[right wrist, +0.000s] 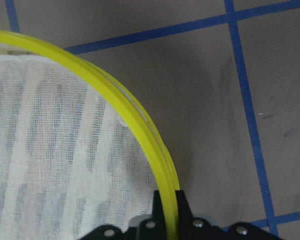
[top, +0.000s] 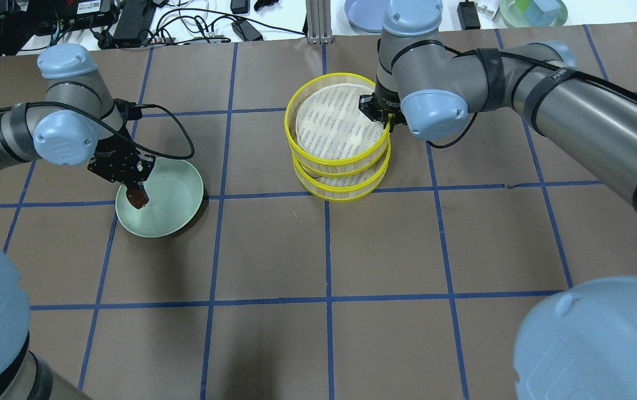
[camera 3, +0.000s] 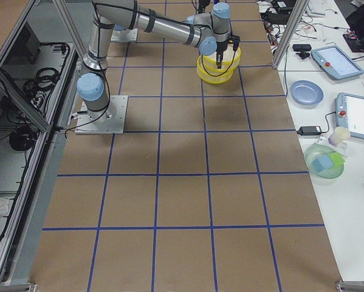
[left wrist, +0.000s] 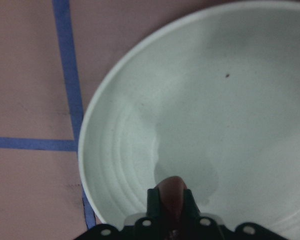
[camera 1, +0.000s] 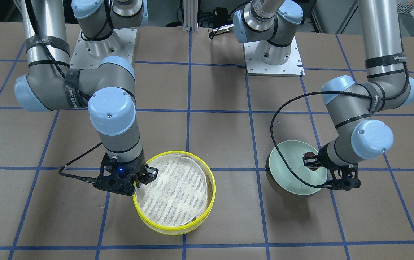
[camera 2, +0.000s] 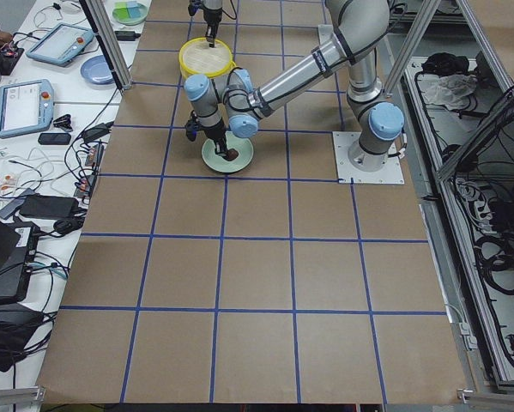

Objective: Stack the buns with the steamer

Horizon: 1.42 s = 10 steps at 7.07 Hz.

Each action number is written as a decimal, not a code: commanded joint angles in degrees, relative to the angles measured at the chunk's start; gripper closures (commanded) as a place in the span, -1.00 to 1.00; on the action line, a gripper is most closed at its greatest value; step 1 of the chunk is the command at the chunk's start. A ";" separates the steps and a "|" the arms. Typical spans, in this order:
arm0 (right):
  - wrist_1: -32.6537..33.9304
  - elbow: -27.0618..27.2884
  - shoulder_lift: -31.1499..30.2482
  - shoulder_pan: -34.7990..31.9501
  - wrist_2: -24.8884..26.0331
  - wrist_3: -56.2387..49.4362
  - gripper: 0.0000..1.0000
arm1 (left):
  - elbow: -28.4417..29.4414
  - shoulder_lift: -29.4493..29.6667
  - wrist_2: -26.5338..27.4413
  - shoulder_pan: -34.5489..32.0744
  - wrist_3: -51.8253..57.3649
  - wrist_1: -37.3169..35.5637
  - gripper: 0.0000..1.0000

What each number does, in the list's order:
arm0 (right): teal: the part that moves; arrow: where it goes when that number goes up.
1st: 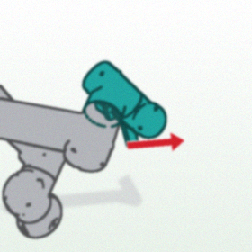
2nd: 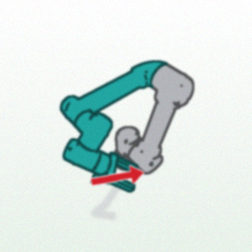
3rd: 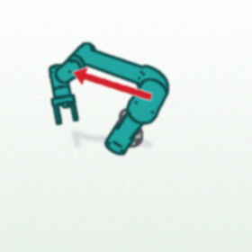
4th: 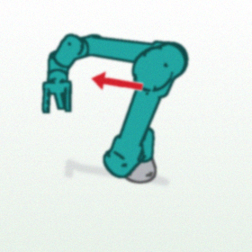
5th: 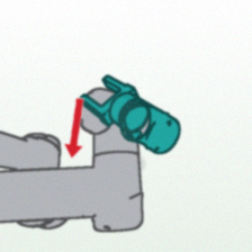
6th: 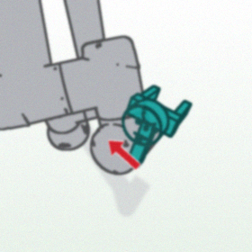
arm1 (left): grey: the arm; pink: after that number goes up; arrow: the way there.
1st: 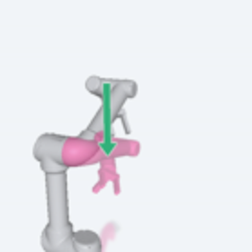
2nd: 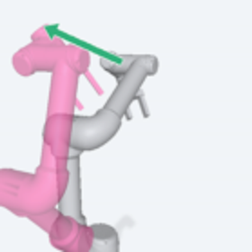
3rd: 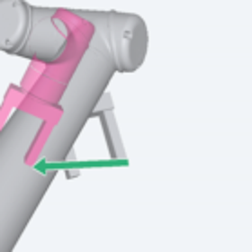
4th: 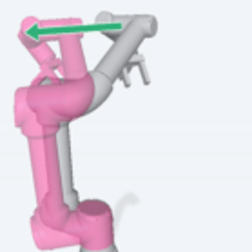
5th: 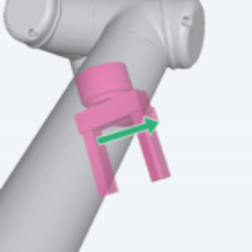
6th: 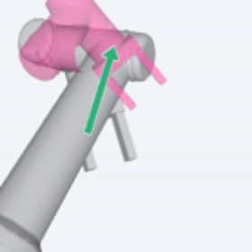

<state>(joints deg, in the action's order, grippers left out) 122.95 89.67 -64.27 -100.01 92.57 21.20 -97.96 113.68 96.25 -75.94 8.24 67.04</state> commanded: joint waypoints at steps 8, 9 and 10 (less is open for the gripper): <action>-0.70 2.87 -0.42 0.08 -0.02 -0.19 0.57 | 5.68 -9.25 -17.57 -4.83 -20.45 1.60 1.00; -0.52 2.96 -0.42 0.08 -0.11 -0.19 0.36 | 5.68 -10.31 -18.20 -4.83 -20.72 1.69 1.00; -0.35 2.96 -0.42 0.08 -0.02 -0.19 0.01 | 5.59 -10.75 -18.12 -4.83 -21.15 1.77 1.00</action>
<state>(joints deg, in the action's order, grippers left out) 122.41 92.53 -64.69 -99.93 92.54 21.00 -92.33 103.78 78.49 -80.73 -12.46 68.72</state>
